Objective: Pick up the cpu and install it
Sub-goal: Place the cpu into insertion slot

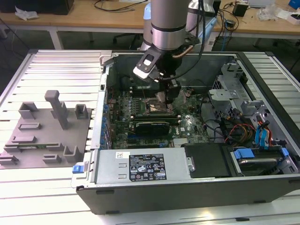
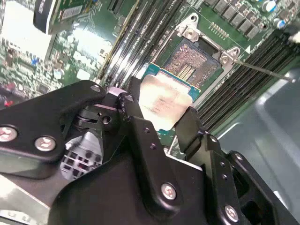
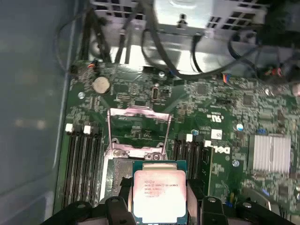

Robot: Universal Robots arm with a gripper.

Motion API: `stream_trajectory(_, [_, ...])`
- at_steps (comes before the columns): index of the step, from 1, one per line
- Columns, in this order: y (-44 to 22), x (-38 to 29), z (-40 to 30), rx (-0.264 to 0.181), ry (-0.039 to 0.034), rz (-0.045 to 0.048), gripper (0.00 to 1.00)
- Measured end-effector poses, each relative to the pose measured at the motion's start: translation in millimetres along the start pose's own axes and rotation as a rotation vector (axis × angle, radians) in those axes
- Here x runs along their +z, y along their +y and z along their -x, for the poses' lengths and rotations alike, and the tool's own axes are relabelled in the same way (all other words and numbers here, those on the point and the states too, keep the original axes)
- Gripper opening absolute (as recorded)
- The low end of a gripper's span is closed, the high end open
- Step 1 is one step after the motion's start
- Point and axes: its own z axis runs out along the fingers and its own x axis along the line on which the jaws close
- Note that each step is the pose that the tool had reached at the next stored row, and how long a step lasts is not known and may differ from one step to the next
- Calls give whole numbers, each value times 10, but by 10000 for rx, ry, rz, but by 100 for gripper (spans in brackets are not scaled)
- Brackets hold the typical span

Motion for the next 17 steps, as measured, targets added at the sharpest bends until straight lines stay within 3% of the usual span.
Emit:
stream_trajectory(1, [-7,75,-2,694,-53,-137,55])
stream_trajectory(2, [-9,124,-29,290,20,-146,55])
stream_trajectory(3, [-10,134,-34,180,37,-144,55])
stream_trajectory(12, [-33,170,-103,172,41,-144,55])
stream_trajectory(17, [-55,216,-112,412,18,-152,55])
